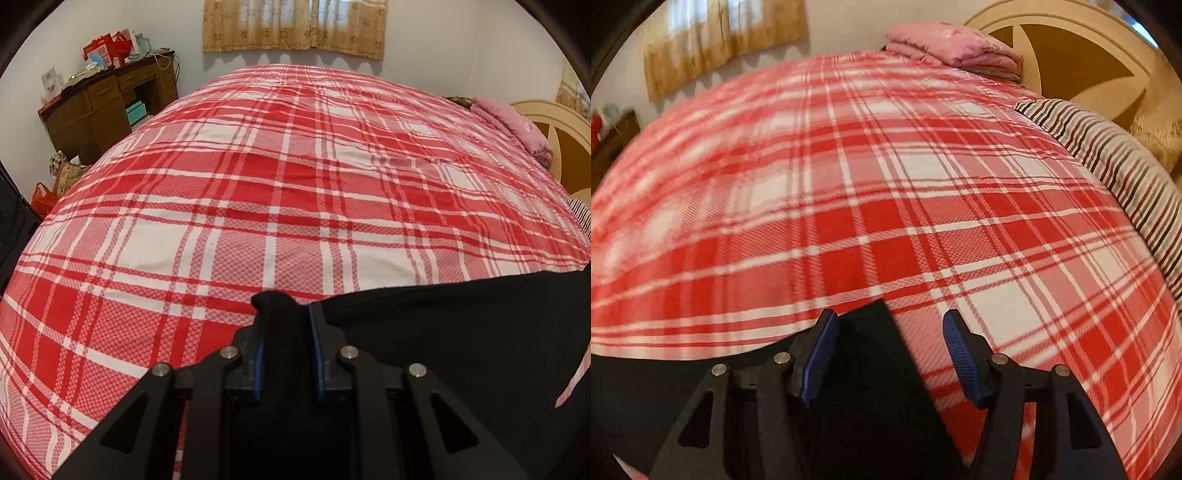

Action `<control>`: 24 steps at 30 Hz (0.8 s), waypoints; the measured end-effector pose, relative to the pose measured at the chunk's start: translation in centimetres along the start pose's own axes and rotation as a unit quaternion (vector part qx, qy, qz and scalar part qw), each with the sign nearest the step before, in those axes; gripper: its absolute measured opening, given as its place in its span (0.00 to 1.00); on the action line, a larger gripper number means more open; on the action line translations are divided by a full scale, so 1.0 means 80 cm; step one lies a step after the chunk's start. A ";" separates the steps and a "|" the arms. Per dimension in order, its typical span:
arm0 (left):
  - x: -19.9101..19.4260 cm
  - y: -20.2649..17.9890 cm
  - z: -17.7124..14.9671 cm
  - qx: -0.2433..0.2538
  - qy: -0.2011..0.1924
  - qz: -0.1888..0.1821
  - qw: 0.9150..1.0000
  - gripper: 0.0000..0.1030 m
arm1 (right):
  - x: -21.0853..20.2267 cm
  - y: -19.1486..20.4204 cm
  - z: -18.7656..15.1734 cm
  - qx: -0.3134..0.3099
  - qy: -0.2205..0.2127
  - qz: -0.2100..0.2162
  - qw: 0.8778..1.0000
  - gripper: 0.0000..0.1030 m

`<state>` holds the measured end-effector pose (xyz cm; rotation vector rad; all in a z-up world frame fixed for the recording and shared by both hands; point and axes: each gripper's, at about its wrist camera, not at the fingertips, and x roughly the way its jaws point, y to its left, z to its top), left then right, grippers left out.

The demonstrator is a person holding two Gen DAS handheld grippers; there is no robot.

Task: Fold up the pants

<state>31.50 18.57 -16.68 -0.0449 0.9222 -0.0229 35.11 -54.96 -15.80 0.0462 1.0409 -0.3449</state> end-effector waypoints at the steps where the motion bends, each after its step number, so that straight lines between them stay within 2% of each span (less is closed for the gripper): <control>1: 0.000 -0.001 0.000 0.002 0.000 0.002 1.000 0.21 | 0.006 -0.002 0.000 0.000 0.006 0.007 1.000 0.59; 3: 0.001 -0.003 0.000 0.005 0.002 0.006 1.000 0.21 | 0.010 -0.009 -0.002 0.016 0.008 0.032 0.999 0.59; 5: 0.001 -0.003 0.000 0.007 0.004 0.006 1.000 0.22 | 0.007 -0.011 -0.004 0.015 0.006 0.051 0.999 0.43; 6: 0.002 -0.003 0.002 0.009 0.007 0.000 1.000 0.22 | 0.004 -0.009 -0.005 0.011 0.004 0.060 0.998 0.27; 7: 0.003 -0.004 0.004 0.010 0.011 -0.001 1.000 0.22 | -0.001 -0.007 -0.006 0.007 0.002 0.066 0.998 0.16; 9: 0.002 -0.004 0.007 0.014 0.012 -0.006 1.000 0.22 | -0.011 0.001 -0.007 -0.003 -0.008 0.060 0.998 0.06; 10: 0.001 -0.004 0.007 0.016 0.010 -0.007 1.000 0.20 | -0.021 0.005 -0.009 -0.008 -0.018 0.062 0.998 0.06; 11: -0.002 -0.005 0.008 0.017 0.005 -0.013 1.000 0.13 | -0.031 0.007 -0.012 -0.009 -0.028 0.066 0.997 0.06; 15: -0.024 -0.003 0.005 0.016 -0.032 -0.026 0.999 0.13 | -0.082 0.008 -0.021 -0.010 -0.072 0.083 0.994 0.05; 19: -0.050 0.010 0.003 -0.004 -0.072 -0.058 0.996 0.13 | -0.133 -0.002 -0.034 -0.010 -0.116 0.087 0.989 0.05; 24: -0.080 0.022 -0.003 -0.023 -0.103 -0.099 0.989 0.13 | -0.185 -0.025 -0.062 0.003 -0.162 0.106 0.981 0.05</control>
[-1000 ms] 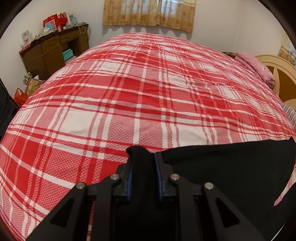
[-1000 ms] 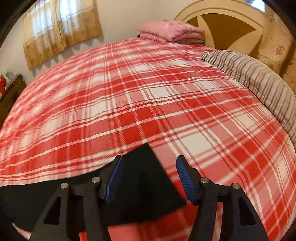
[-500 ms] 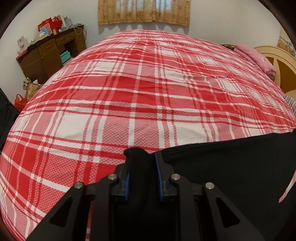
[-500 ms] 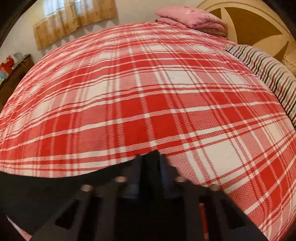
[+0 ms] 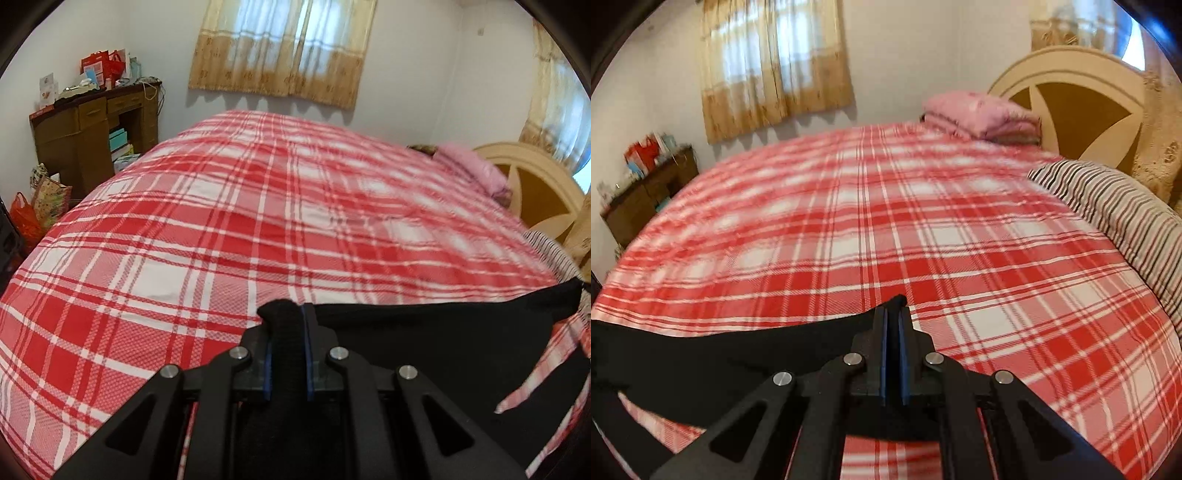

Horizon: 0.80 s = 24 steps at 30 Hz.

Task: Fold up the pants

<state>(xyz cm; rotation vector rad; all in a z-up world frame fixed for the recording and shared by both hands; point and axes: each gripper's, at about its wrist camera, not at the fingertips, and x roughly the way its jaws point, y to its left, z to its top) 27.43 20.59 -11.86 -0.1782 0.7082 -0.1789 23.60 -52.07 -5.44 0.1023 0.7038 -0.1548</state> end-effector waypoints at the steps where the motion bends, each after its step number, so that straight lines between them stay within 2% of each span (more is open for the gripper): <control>1: -0.005 0.000 0.000 -0.003 -0.006 -0.006 1.000 0.13 | -0.013 -0.001 -0.004 -0.001 -0.011 0.004 1.000 0.05; 11: -0.074 0.012 -0.026 -0.028 -0.063 -0.069 0.995 0.13 | -0.108 -0.030 -0.069 0.031 -0.068 0.026 0.997 0.04; 19: -0.125 0.019 -0.078 -0.016 -0.094 -0.098 0.991 0.13 | -0.140 -0.061 -0.137 0.068 -0.061 0.026 0.995 0.04; 24: -0.128 0.032 -0.114 -0.012 -0.081 -0.108 0.991 0.13 | -0.149 -0.073 -0.170 0.082 -0.049 0.024 0.995 0.04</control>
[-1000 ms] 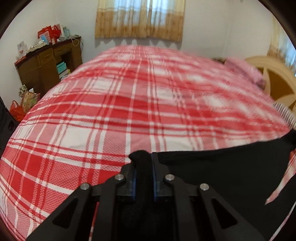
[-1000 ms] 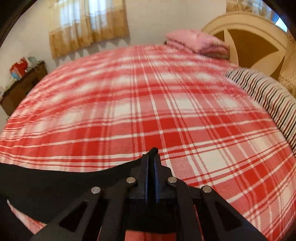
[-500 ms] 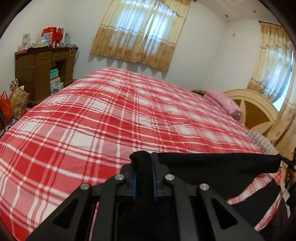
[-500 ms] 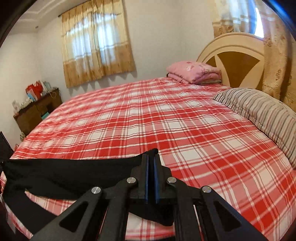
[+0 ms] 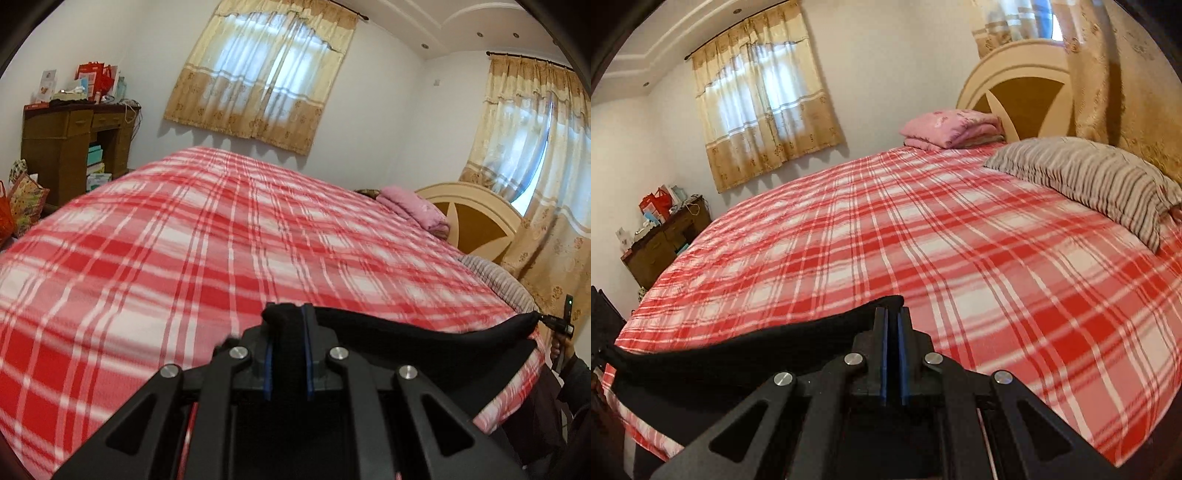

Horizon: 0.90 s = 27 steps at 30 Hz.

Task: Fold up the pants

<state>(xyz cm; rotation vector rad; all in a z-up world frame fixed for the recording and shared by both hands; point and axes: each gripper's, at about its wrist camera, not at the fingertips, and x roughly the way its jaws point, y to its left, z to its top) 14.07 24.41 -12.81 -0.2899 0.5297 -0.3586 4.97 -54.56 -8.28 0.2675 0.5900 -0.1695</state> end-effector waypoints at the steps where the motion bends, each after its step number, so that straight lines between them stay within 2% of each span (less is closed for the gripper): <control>1: -0.002 0.000 -0.007 0.003 0.004 0.000 1.000 0.13 | -0.002 -0.003 -0.007 0.003 0.003 0.000 1.000 0.04; 11: -0.008 -0.002 -0.056 0.051 0.030 0.019 0.998 0.14 | -0.008 -0.019 -0.051 -0.002 0.047 -0.015 0.999 0.04; 16: -0.015 -0.004 -0.059 0.067 0.027 0.024 0.997 0.17 | -0.011 -0.031 -0.054 0.015 0.049 -0.040 0.998 0.04; 18: -0.019 -0.003 -0.062 0.079 0.032 0.030 0.996 0.18 | -0.012 -0.041 -0.056 0.019 0.054 -0.064 0.996 0.04; 21: -0.024 -0.007 -0.068 0.102 0.037 0.042 0.993 0.27 | -0.021 -0.060 -0.058 0.038 0.056 -0.085 0.994 0.05; 25: -0.041 -0.007 -0.073 0.124 0.029 0.068 0.990 0.54 | -0.047 -0.055 -0.057 0.037 0.037 -0.092 0.994 0.07; 26: -0.044 -0.006 -0.074 0.127 0.028 0.074 0.989 0.58 | -0.052 -0.045 -0.055 0.028 0.032 -0.092 0.995 0.10; 27: -0.047 -0.007 -0.075 0.132 0.029 0.081 0.987 0.60 | -0.058 -0.033 -0.052 0.017 0.027 -0.092 0.995 0.28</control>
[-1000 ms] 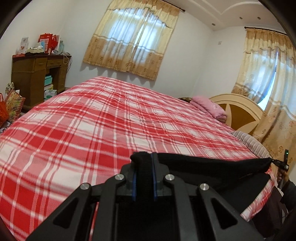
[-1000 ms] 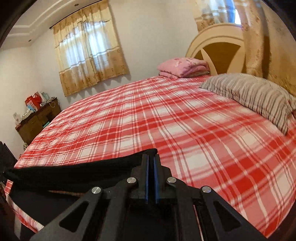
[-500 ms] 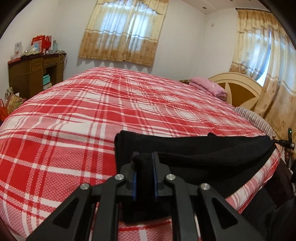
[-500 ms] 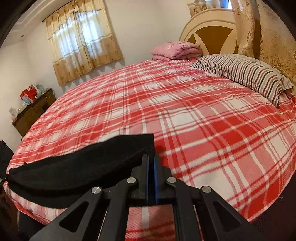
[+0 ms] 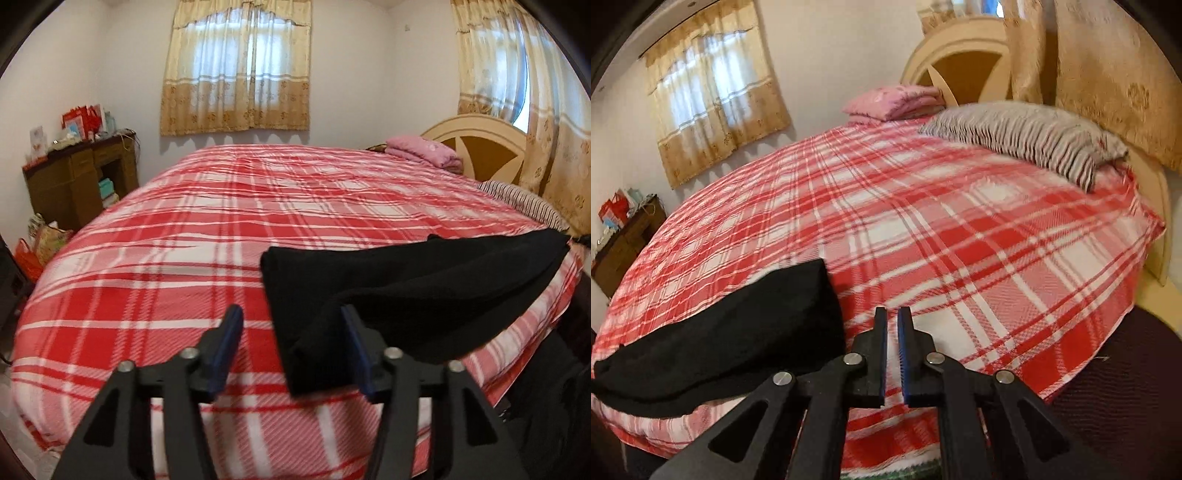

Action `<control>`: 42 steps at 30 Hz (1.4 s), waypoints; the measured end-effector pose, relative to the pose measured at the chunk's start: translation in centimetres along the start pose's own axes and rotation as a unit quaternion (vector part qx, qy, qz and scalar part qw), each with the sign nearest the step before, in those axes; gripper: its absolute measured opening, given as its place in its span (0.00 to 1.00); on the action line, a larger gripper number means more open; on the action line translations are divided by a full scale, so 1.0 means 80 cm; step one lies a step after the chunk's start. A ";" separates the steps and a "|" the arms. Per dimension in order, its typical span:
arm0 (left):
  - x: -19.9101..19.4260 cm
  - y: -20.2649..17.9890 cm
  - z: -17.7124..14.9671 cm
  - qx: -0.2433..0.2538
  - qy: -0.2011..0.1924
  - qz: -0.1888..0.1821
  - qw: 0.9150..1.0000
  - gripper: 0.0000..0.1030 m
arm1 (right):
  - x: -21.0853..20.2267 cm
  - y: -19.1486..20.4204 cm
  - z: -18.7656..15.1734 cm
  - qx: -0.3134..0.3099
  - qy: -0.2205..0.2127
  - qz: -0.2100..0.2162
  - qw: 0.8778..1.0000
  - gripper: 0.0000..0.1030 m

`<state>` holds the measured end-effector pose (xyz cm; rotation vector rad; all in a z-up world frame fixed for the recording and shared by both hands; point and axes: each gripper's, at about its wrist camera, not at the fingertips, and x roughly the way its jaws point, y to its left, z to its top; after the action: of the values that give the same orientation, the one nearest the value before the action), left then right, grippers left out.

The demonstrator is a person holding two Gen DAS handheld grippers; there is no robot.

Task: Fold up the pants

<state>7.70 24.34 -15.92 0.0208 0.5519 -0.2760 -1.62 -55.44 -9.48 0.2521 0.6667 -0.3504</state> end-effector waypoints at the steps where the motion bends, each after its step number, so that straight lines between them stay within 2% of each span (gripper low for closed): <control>1: -0.001 -0.001 -0.001 0.005 0.000 0.008 1.000 0.64 | -0.008 0.015 0.002 -0.010 -0.006 0.007 1.000 0.58; 2: -0.003 -0.003 -0.001 0.009 -0.003 0.011 1.000 0.65 | -0.016 0.031 0.005 -0.017 -0.013 0.022 1.000 0.67; 3: -0.005 -0.006 -0.001 0.015 -0.005 0.010 1.000 0.65 | -0.024 0.050 0.007 -0.027 -0.020 0.042 0.999 0.69; 4: -0.004 -0.010 -0.001 0.020 -0.005 0.012 1.000 0.65 | -0.032 0.081 0.010 -0.051 -0.025 0.065 0.996 0.69; 7: 0.001 -0.022 -0.001 0.031 -0.004 0.014 0.999 0.65 | -0.036 0.170 0.008 -0.128 -0.020 0.083 0.988 0.69; 9: 0.006 -0.028 -0.001 0.039 -0.003 0.020 0.999 0.63 | -0.031 0.241 -0.004 -0.185 -0.004 0.106 0.977 0.69; 10: 0.007 -0.029 -0.001 0.043 -0.004 0.026 0.999 0.59 | -0.029 0.270 -0.015 -0.208 0.002 0.120 0.971 0.69; 12: 0.008 -0.033 0.000 0.048 -0.008 0.024 0.999 0.48 | -0.023 0.332 -0.040 -0.263 0.017 0.156 0.952 0.69; 14: 0.009 -0.037 0.002 0.055 -0.011 0.026 0.998 0.38 | -0.015 0.403 -0.078 -0.329 0.032 0.190 0.924 0.62; 15: 0.009 -0.040 0.004 0.064 -0.012 0.025 0.998 0.36 | -0.010 0.427 -0.094 -0.353 0.040 0.201 0.913 0.54; 16: 0.009 -0.043 0.005 0.071 -0.012 0.027 0.997 0.35 | -0.003 0.456 -0.114 -0.383 0.053 0.212 0.898 0.51; 17: 0.008 -0.045 0.006 0.079 -0.014 0.033 0.996 0.35 | 0.002 0.483 -0.135 -0.411 0.061 0.220 0.883 0.51; 20: 0.008 -0.045 0.012 0.084 -0.018 0.034 0.996 0.30 | 0.015 0.536 -0.181 -0.468 0.079 0.231 0.849 0.51; 23: 0.012 -0.043 0.021 0.088 -0.023 0.034 0.995 0.28 | 0.032 0.563 -0.207 -0.508 0.077 0.218 0.829 0.51; 24: 0.015 -0.042 0.024 0.091 -0.025 0.033 0.995 0.28 | 0.034 0.566 -0.214 -0.517 0.073 0.210 0.826 0.49; 25: 0.019 -0.040 0.027 0.095 -0.025 0.032 0.995 0.28 | 0.037 0.568 -0.217 -0.529 0.067 0.195 0.823 0.36; 26: 0.022 -0.039 0.029 0.096 -0.025 0.031 0.995 0.28 | 0.040 0.572 -0.218 -0.532 0.067 0.193 0.822 0.31; 28: 0.029 -0.035 0.034 0.098 -0.023 0.028 0.995 0.24 | 0.039 0.567 -0.209 -0.517 0.080 0.202 0.828 0.03; 30: 0.033 -0.032 0.041 0.101 -0.025 0.023 0.994 0.21 | 0.028 0.564 -0.198 -0.507 0.077 0.211 0.832 0.03; 34: 0.017 -0.034 0.052 0.110 -0.052 0.009 0.993 0.18 | -0.005 0.554 -0.182 -0.495 0.066 0.241 0.832 0.03; 36: 0.010 -0.039 0.045 0.123 -0.055 0.005 0.991 0.18 | -0.007 0.552 -0.189 -0.503 0.076 0.244 0.826 0.03; 38: 0.013 -0.040 0.030 0.131 -0.040 0.004 0.991 0.18 | 0.001 0.548 -0.210 -0.518 0.087 0.234 0.818 0.03; 40: 0.019 -0.035 0.012 0.128 -0.019 0.008 0.992 0.19 | 0.017 0.547 -0.230 -0.525 0.114 0.229 0.812 0.04; 42: 0.013 -0.026 -0.002 0.115 -0.015 0.010 0.993 0.23 | 0.020 0.549 -0.239 -0.528 0.119 0.229 0.809 0.06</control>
<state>7.92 22.09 -16.45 0.2449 0.4877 -0.3191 6.21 -9.35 -19.96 -0.6265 0.9274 0.5533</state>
